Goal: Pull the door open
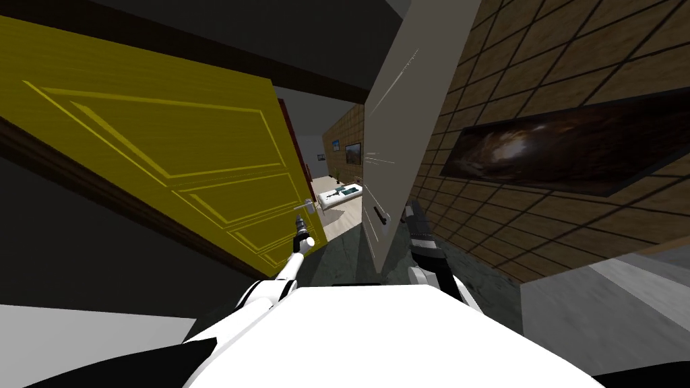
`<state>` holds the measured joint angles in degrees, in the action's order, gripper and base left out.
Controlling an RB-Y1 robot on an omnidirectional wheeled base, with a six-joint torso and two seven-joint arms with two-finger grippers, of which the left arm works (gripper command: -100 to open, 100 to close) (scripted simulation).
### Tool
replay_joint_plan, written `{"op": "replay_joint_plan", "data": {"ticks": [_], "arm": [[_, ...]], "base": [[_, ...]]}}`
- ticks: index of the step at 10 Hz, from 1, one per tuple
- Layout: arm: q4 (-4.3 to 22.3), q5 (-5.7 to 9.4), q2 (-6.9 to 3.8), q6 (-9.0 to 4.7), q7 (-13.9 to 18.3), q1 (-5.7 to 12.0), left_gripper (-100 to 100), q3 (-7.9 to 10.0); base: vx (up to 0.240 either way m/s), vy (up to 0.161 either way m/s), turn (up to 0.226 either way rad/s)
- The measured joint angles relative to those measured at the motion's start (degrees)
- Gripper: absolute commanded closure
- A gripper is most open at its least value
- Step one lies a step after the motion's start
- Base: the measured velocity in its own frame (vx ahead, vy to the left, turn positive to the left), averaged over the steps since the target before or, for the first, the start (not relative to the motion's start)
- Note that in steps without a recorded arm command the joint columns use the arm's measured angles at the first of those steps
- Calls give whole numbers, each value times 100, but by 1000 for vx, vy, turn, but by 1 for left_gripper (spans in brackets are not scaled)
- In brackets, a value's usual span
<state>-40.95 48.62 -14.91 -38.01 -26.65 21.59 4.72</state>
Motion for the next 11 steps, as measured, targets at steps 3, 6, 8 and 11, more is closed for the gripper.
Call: {"op": "replay_joint_plan", "data": {"ticks": [3, 6, 8, 11], "arm": [[506, 260, -76, -16, -187, 298, -100, 21], [1029, 488, -156, -61, -310, 591, -100, 14], [1298, 686, -184, -63, -482, 753, -100, 44], [1702, 725, -365, -124, -324, 856, -100, -8]], "base": [[54, 56, -107], [54, 62, -138], [68, 61, -103], [73, 18, -121]]}}
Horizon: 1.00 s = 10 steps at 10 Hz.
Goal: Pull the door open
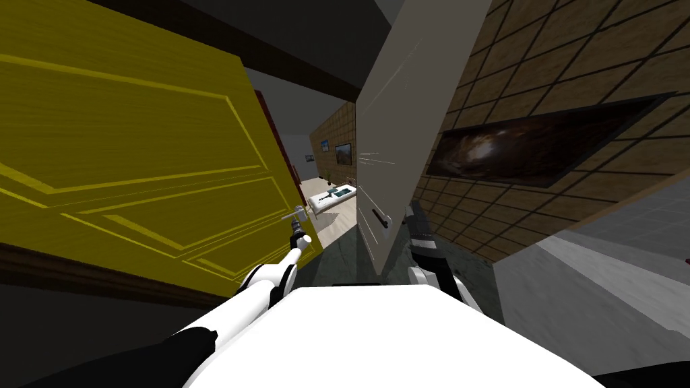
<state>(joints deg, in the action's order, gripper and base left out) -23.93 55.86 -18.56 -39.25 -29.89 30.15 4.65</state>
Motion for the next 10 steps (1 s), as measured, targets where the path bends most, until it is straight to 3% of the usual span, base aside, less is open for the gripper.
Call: {"op": "replay_joint_plan", "data": {"ticks": [1, 2, 3, 4, 6, 7, 9, 10], "arm": [[97, -7, -73, -30, 152, 2, -100, -7], [-100, 43, -67, 38, 56, -105, -100, 65], [-201, 75, -142, 92, 27, -218, -100, 113], [152, 14, -288, 13, 287, -117, -100, 31], [-190, 110, -408, 136, 247, -414, -100, 172], [252, 19, -598, 41, 589, -287, -100, 48], [-177, 131, -614, 177, 441, -563, -100, 208], [-630, 242, -661, 321, 252, -850, -100, 370]], "base": [[59, 11, 4], [79, 14, -151], [110, 21, -197], [80, 16, -36], [110, 18, -196], [59, 36, -64], [34, 15, -68], [63, 26, -84]]}}
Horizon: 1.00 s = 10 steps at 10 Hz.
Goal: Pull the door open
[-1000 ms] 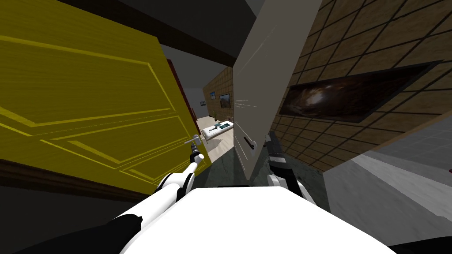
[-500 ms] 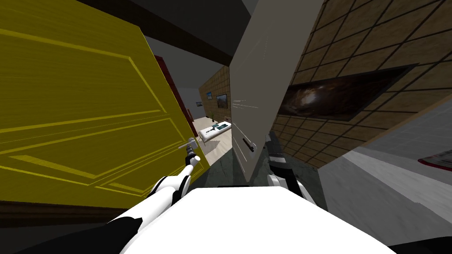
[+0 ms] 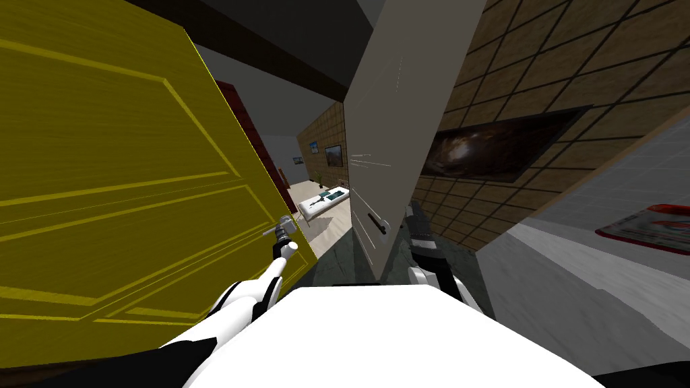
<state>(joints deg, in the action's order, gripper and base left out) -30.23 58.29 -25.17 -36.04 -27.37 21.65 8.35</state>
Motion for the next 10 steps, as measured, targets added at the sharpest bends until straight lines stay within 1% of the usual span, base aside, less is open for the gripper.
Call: {"op": "replay_joint_plan", "data": {"ticks": [1, 2, 3, 4, 5, 6, 7, 8, 10], "arm": [[102, -41, -95, -12, 74, 76, -100, -56], [357, -102, -146, -102, 281, 190, -100, -142], [127, -35, -161, -46, 248, -26, -100, -43], [266, -63, -211, -54, 322, 39, -100, -82], [465, -102, -232, -114, 441, 119, -100, -136], [252, -32, -295, -39, 390, -60, -100, -36], [280, -32, -339, -19, 410, -79, -100, -32], [359, -48, -367, -38, 476, -52, -100, -55], [407, -50, -452, -52, 587, -104, -100, -54]], "base": [[33, 17, -18], [42, 17, -72], [39, 19, -43], [12, 14, -10], [44, 26, -139], [49, 47, -82], [24, 17, -14], [22, 9, -32], [21, 21, -64]]}}
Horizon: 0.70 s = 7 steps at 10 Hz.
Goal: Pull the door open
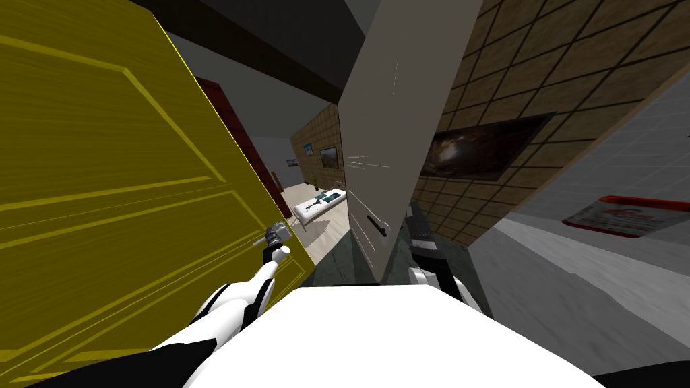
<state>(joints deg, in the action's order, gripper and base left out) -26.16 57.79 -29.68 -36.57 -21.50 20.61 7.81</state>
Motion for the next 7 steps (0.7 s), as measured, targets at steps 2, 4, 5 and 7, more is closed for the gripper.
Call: {"op": "replay_joint_plan", "data": {"ticks": [2, 4, 5, 7], "arm": [[2, 0, -1, -1, 4, -1, 100, 0], [22, 2, 21, 27, -3, -23, 100, -5], [23, 2, 21, 28, -3, -23, 100, -5], [23, 2, 22, 28, -3, -24, 100, -5]], "base": [[-25, -12, -8], [-3, -1, 4], [0, 0, 0], [-48, -6, -15]]}}
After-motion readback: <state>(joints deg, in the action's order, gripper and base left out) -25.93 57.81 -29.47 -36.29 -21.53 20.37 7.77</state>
